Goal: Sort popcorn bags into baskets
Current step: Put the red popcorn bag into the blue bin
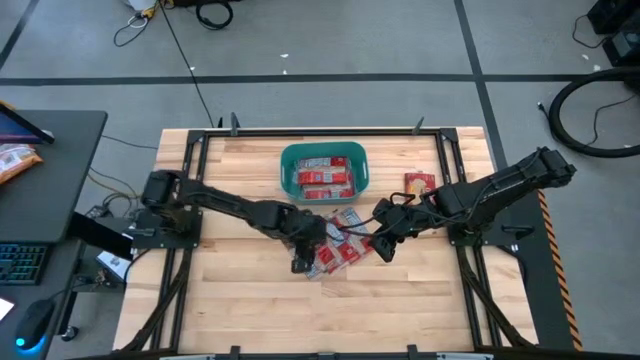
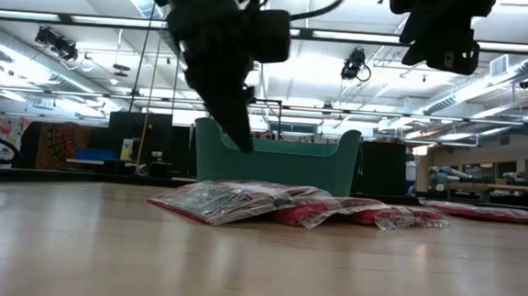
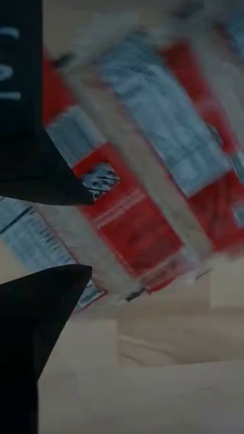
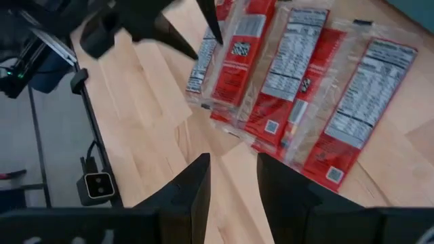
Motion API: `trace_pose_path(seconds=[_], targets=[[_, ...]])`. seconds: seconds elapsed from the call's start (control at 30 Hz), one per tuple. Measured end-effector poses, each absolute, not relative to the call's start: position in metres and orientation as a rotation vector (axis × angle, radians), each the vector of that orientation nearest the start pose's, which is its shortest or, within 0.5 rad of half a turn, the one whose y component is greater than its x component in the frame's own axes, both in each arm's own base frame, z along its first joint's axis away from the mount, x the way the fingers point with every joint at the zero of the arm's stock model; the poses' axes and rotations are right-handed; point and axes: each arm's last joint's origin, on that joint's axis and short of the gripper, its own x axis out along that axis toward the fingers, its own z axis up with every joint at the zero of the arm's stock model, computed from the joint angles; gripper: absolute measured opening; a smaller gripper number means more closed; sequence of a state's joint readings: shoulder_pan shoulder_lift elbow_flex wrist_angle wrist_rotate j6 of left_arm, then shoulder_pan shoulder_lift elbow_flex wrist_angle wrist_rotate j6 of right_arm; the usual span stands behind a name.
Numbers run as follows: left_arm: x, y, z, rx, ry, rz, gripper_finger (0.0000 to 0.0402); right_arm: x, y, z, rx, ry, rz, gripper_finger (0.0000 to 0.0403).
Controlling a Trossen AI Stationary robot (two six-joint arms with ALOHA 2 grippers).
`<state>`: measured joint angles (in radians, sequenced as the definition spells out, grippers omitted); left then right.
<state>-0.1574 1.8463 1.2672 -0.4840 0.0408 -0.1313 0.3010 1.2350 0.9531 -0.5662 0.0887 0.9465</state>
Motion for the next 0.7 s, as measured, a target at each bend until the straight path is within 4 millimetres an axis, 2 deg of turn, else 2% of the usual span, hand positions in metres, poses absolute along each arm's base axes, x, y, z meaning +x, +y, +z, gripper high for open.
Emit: trace_pose_path(seconds=[0.13,0.27,0.6,0.7], targets=[[0.383,-0.064,0.183,0.215,1.067,-0.238,0.0156,0.237,0.076,0.270,0.744,0.860,-0.202,0.0126],[0.383,-0.064,0.174,0.364,1.098,-0.282,0.0156,0.235,0.084,0.270,0.758,0.864,-0.184,0.0126],[0.382,-0.065,0.147,0.477,1.216,-0.370,0.0155,0.229,0.098,0.270,0.745,0.859,-0.190,0.0125],[0.383,-0.067,0.138,0.483,1.236,-0.377,0.0141,0.228,0.100,0.270,0.745,0.863,-0.184,0.0125]])
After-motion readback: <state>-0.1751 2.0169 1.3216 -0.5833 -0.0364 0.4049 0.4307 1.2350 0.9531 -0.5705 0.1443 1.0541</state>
